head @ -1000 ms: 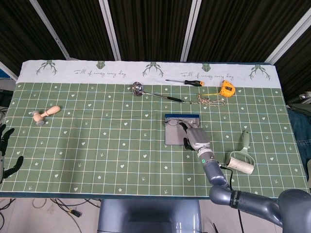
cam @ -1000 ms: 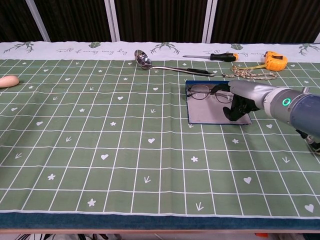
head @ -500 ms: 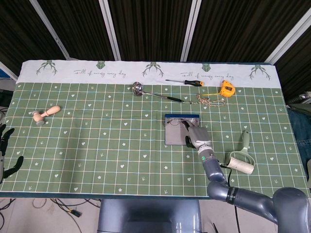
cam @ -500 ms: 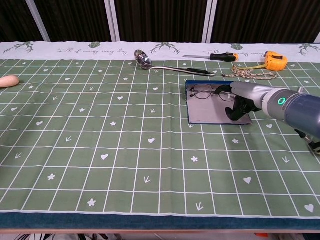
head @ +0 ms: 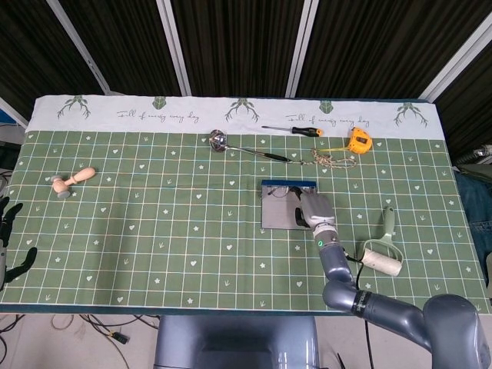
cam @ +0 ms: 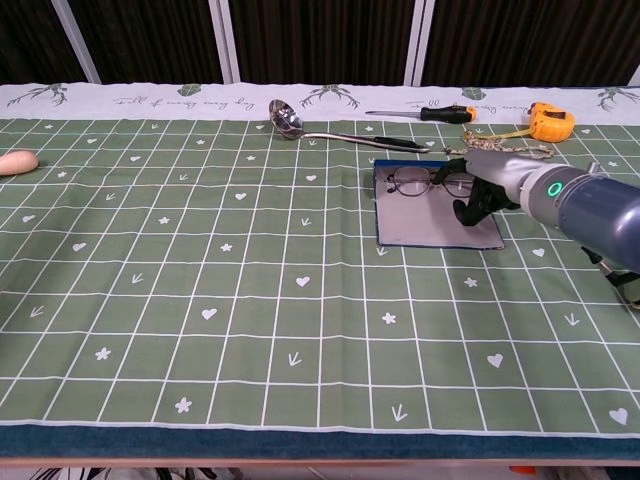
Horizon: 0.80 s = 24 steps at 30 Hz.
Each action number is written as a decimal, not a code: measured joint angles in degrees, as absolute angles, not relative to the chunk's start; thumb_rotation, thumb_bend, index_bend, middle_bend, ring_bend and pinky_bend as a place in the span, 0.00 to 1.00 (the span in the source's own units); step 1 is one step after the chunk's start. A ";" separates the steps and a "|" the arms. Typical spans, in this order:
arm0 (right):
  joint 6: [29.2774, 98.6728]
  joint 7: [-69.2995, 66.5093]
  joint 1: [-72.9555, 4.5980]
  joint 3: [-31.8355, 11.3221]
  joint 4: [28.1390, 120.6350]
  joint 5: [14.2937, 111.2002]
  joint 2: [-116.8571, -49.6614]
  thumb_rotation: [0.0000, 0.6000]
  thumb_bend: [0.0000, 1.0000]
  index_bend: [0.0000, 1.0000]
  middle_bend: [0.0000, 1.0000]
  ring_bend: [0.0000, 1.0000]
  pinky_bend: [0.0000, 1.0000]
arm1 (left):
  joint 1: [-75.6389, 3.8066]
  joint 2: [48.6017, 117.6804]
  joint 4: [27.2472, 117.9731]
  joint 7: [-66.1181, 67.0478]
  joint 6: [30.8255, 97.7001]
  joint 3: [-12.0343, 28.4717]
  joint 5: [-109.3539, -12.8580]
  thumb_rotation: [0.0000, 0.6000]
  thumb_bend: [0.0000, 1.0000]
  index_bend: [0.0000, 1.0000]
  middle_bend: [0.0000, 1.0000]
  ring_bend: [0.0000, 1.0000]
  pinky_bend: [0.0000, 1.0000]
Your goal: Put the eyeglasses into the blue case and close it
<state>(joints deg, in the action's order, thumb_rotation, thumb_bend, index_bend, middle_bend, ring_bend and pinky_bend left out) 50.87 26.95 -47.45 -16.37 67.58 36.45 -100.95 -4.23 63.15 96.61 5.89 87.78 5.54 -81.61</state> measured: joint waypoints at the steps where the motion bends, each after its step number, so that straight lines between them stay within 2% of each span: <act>1: 50.97 26.99 -47.45 -16.39 67.65 36.44 -100.95 1.00 0.72 0.09 1.00 1.00 1.00 | -4.23 63.14 96.62 5.90 87.77 5.55 -81.58 1.00 0.31 0.09 0.00 0.00 0.00; 3: 51.10 26.99 -47.41 -16.41 68.00 36.49 -100.83 1.00 0.70 0.08 0.99 1.00 1.00 | -4.22 63.15 96.57 5.95 87.74 5.52 -81.57 1.00 0.31 0.09 0.00 0.00 0.00; 6: 51.54 26.81 -47.15 -16.40 69.31 36.88 -100.35 1.00 0.60 0.07 0.92 0.99 1.00 | -4.20 63.19 96.46 5.99 87.71 5.48 -81.55 1.00 0.31 0.09 0.00 0.00 0.00; 9: 52.32 26.35 -46.61 -16.26 71.72 38.03 -99.36 1.00 0.43 0.07 0.77 0.88 0.98 | -4.21 63.19 96.51 6.05 87.65 5.48 -81.45 1.00 0.31 0.09 0.00 0.00 0.00; 13: 54.77 25.52 -45.22 -15.26 76.03 42.08 -97.45 1.00 0.24 0.07 0.59 0.71 0.84 | -4.23 63.16 96.61 6.31 87.46 5.45 -81.29 1.00 0.31 0.09 0.00 0.00 0.00; 16: 57.90 25.06 -43.76 -13.65 78.10 46.47 -96.59 1.00 0.18 0.08 0.54 0.65 0.79 | -4.24 63.19 96.59 6.53 87.36 5.40 -81.21 1.00 0.31 0.09 0.00 0.00 0.00; 24: 68.61 23.20 -38.70 -7.13 75.01 59.22 -99.11 1.00 0.15 0.08 0.47 0.59 0.74 | -4.17 63.33 96.50 6.79 87.53 5.35 -81.28 1.00 0.31 0.09 0.00 0.00 0.00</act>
